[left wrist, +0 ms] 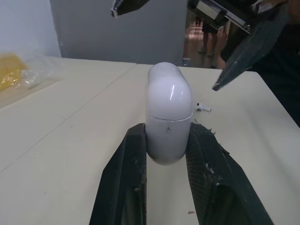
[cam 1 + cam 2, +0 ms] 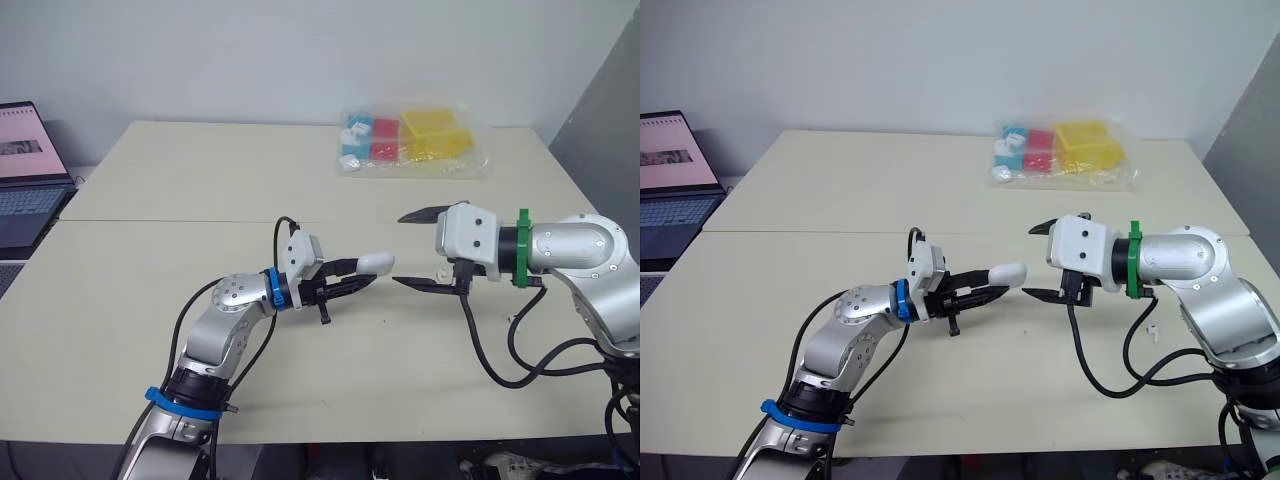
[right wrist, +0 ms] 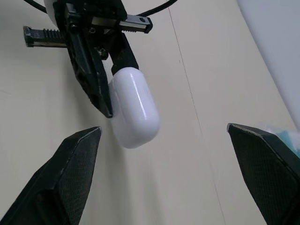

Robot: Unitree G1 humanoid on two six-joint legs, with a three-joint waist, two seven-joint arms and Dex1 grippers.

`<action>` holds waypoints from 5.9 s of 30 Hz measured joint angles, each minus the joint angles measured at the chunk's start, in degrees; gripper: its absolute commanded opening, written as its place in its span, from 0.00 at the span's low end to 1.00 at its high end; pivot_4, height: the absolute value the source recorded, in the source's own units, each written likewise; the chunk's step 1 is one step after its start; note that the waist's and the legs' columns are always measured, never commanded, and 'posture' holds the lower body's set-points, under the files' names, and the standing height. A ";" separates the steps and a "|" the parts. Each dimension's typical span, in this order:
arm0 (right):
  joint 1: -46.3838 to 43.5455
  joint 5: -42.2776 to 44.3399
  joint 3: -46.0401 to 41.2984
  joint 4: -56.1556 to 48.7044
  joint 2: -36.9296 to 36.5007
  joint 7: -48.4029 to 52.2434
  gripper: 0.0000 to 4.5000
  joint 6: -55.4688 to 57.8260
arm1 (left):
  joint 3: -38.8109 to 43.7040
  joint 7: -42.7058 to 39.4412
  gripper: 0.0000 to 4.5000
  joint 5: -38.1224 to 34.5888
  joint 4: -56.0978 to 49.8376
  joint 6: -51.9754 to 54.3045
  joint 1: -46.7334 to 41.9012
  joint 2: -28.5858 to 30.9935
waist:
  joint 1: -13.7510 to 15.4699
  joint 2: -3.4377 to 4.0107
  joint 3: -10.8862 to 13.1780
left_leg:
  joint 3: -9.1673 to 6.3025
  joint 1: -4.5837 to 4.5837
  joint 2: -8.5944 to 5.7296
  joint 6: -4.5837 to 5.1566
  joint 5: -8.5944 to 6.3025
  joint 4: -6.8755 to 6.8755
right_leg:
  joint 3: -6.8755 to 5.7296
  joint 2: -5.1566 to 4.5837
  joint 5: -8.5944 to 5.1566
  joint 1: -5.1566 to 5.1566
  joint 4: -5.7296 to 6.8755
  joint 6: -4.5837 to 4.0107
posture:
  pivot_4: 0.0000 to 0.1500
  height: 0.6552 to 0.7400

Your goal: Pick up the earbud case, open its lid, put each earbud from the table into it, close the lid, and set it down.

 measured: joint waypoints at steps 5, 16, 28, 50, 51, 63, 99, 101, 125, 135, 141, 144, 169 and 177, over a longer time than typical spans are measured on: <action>-1.02 -1.77 1.78 2.19 1.22 0.12 1.00 -0.57 | -0.76 -0.27 0.18 1.11 -1.12 -1.01 0.04 0.58 | 0.03 0.00 0.00 | 0.00 0.00 0.00 0.00 0.00 0.00 | -0.01 0.00 0.00 0.00 0.01 0.00 | 1.00 0.95; -3.01 -1.80 2.76 3.34 2.91 1.19 1.00 0.27 | -1.23 -0.01 0.18 2.61 -1.11 -2.51 0.04 1.79 | 0.02 0.00 0.00 | -0.01 -0.01 0.01 0.00 0.00 0.00 | -0.02 0.00 0.00 -0.01 0.00 0.00 | 1.00 0.95; -5.47 0.13 1.31 3.03 3.14 1.14 1.00 4.74 | -4.02 -2.60 0.18 5.54 -0.75 -6.05 1.08 3.11 | 0.03 0.00 0.00 | 0.00 -0.04 0.00 0.00 0.00 0.00 | -0.01 -0.02 0.00 -0.02 -0.02 -0.01 | 1.00 0.95; 17.29 11.62 -26.52 -6.87 -6.68 -5.72 1.00 28.19 | -1.64 2.49 0.18 5.36 -3.81 -4.18 5.23 2.52 | 0.28 -0.03 -0.02 | -0.04 -0.08 0.02 0.00 0.00 -0.01 | -0.04 -0.06 0.00 -0.02 -0.04 0.00 | 1.00 0.95; 20.85 11.13 -28.83 -8.16 -5.50 -8.37 1.00 30.42 | -1.72 2.46 0.18 5.07 -4.62 -3.88 5.31 2.51 | 0.33 -0.05 -0.04 | -0.09 -0.07 0.04 0.00 0.00 -0.01 | -0.09 -0.05 0.00 0.02 -0.05 0.00 | 1.00 0.95; 33.81 7.43 -34.36 -8.42 3.90 -25.17 1.00 42.63 | -2.25 1.19 0.18 4.09 -5.35 -2.61 4.32 2.59 | 0.01 0.04 -0.08 | 0.00 -0.06 -0.01 0.00 0.00 0.07 | 0.01 -0.01 0.07 0.01 -0.05 0.09 | 1.00 0.95; 31.70 8.35 -28.12 4.14 7.74 -29.80 0.72 40.33 | -2.36 1.43 0.18 4.11 -6.00 -2.22 5.94 3.24 | 0.01 0.03 -0.08 | -0.04 -0.11 -0.02 0.01 -0.01 0.05 | 0.00 -0.01 0.07 0.01 -0.12 0.09 | 1.00 0.95; 31.73 8.93 -28.14 3.77 7.87 -29.85 0.56 41.06 | -2.37 1.43 0.18 4.12 -6.00 -2.22 5.94 3.23 | 0.02 0.03 -0.08 | -0.04 -0.11 -0.03 0.01 -0.01 0.05 | 0.01 -0.02 0.07 0.02 -0.12 0.10 | 1.00 0.95; 34.17 0.60 -9.14 3.87 -16.90 -4.19 0.09 5.61 | -2.32 1.47 0.18 4.15 -6.01 -2.22 5.91 3.54 | 0.01 0.03 -0.01 | -0.04 -0.13 -0.03 0.00 -0.01 -0.02 | -0.03 0.00 0.04 -0.01 -0.30 0.07 | 1.00 0.95; 23.45 -8.12 0.02 21.46 -19.32 14.73 0.09 -20.14 | -2.23 2.03 0.18 4.15 -8.34 -1.43 7.24 4.79 | -0.15 0.03 0.00 | -0.03 -0.03 0.00 0.01 -0.01 0.00 | -0.03 0.01 0.03 0.00 -0.16 0.05 | 1.00 0.95; 18.47 -11.45 3.19 25.64 -17.51 18.49 0.09 -21.41 | -2.21 2.64 0.18 4.15 -8.98 -1.03 7.73 5.37 | -0.07 0.03 0.00 | 0.02 -0.03 -0.01 0.00 -0.01 0.01 | 0.03 0.00 0.04 0.01 -0.16 0.05 | 1.00 0.95; 17.50 -12.55 3.45 26.63 -16.80 19.53 0.17 -22.37 | -2.22 2.70 0.18 4.15 -9.85 -0.95 8.12 5.44 | -0.02 0.03 0.00 | 0.00 -0.01 -0.01 0.00 -0.01 0.03 | 0.02 -0.01 0.04 0.04 -0.15 0.05 | 1.00 0.95; 22.28 -10.42 -3.14 4.50 -21.79 15.62 0.55 12.17 | -2.56 4.06 0.18 4.66 -10.08 -0.98 9.55 4.74 | 0.09 0.12 0.00 | -0.01 0.01 0.00 0.00 -0.01 0.07 | 0.00 -0.04 0.04 0.03 -0.06 0.04 | 1.00 0.95; 17.78 -12.68 4.08 6.11 -21.20 15.52 0.55 15.73 | -3.65 5.08 0.18 5.03 -10.05 -1.26 9.79 3.85 | 0.01 0.12 0.00 | 0.02 -0.02 -0.01 0.00 -0.01 0.07 | 0.02 -0.03 0.04 -0.01 -0.09 0.04 | 1.00 0.95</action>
